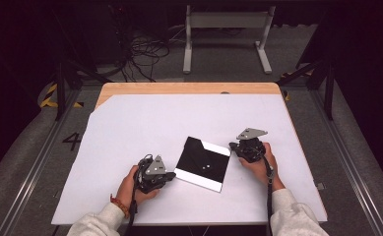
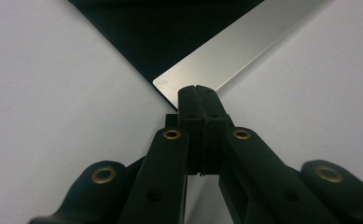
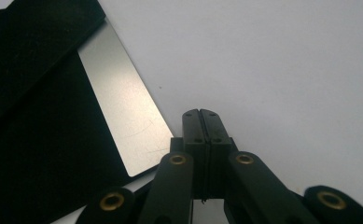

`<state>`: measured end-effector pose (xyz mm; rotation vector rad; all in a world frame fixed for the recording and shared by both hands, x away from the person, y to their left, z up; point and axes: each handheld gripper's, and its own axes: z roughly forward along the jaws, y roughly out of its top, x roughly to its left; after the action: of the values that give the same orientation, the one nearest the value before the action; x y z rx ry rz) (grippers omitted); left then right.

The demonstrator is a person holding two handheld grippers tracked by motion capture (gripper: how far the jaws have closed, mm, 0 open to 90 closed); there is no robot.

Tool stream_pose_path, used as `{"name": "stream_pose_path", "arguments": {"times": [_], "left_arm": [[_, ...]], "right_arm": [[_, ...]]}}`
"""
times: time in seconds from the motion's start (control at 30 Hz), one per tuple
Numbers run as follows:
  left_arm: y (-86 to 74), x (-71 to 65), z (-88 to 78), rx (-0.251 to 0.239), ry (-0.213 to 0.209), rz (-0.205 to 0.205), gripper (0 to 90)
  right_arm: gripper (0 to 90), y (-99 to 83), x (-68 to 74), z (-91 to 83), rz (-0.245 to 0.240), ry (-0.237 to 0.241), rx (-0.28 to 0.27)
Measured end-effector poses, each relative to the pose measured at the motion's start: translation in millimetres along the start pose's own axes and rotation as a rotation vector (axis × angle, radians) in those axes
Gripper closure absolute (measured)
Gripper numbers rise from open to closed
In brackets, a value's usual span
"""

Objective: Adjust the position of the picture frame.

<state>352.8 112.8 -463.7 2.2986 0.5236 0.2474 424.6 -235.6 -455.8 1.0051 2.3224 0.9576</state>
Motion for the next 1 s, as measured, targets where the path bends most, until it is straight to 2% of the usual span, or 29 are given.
{"name": "stream_pose_path", "arguments": {"times": [0.1,0.27,0.43,0.5,0.57,0.63,0.7,0.73,0.8,0.87,0.93,1.0], "left_arm": [[-0.4,1.3,-0.5,0.0,0.004,-0.001,89.9],[-1.3,3.1,-1.5,0.001,0.01,-0.009,89.9],[-0.8,5.9,-2.9,-0.005,0.017,-0.005,89.9],[-0.5,7.8,-3.0,-0.001,0.006,-0.004,89.9],[-0.3,8.2,-2.9,-0.002,0.01,-0.005,89.9],[-0.2,8.7,-3.7,-0.001,0.021,-0.009,89.9],[-0.4,9.7,-4.6,-0.003,0.031,-0.01,89.8],[-1.8,12.1,-2.3,0.016,0.068,-0.019,89.2],[-3.9,15.6,-2.7,0.001,0.045,-0.043,89.3],[-3.5,15.7,-2.2,-0.001,0.042,-0.04,89.4],[-2.5,14.1,-1.7,0.0,0.038,-0.034,89.5],[-1.7,12.4,-3.0,0.0,0.033,-0.025,89.9]], "right_arm": [[90.0,-0.4,-1.9,-0.7,0.0,0.023,0.004],[90.0,0.2,-1.8,-1.5,-0.006,0.034,0.014],[90.0,-2.6,-4.8,-5.4,0.002,0.092,0.018],[90.0,-3.5,-5.1,-7.4,-0.004,0.108,0.025],[90.0,-4.0,-5.5,-8.6,-0.005,0.122,0.029],[90.0,-5.5,-5.0,-10.4,-0.009,0.156,0.03],[90.0,-3.8,-2.9,-10.7,-0.019,0.133,0.036],[90.0,-3.4,-2.6,-10.4,-0.021,0.117,0.029],[90.0,-3.3,-4.1,-9.5,0.001,0.1,0.002],[90.0,-2.9,-5.2,-9.2,0.004,0.089,-0.003],[90.0,-2.0,-7.0,-7.3,0.029,0.052,-0.033],[90.0,-1.7,-6.4,-3.5,0.025,0.041,-0.026]]}}
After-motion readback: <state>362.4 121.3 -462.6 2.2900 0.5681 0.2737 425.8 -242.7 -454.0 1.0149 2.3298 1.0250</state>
